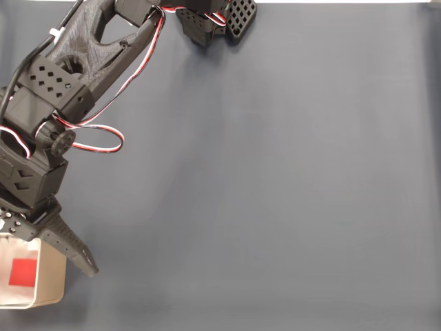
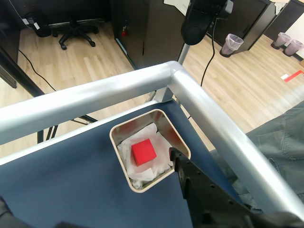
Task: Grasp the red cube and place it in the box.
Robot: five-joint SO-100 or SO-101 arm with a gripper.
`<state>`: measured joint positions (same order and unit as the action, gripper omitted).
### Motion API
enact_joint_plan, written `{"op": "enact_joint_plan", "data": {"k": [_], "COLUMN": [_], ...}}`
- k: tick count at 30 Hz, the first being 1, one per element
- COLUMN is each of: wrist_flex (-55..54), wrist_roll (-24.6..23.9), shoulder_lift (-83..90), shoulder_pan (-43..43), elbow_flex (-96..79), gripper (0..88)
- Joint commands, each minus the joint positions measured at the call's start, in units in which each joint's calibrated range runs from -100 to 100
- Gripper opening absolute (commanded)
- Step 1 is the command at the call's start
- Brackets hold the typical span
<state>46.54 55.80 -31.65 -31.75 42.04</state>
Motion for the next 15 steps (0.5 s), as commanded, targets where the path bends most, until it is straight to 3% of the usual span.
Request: {"op": "enact_joint_plan", "data": {"k": [1,15], "wrist_flex": [-2.6,-3.8], "wrist_roll": [-0.6,-1.6], "shoulder_lift": [3.8,4.8], "shoulder_pan": [0.5,0.1], "elbow_flex": [3.0,2.3], "gripper": [68.7,68.9]}}
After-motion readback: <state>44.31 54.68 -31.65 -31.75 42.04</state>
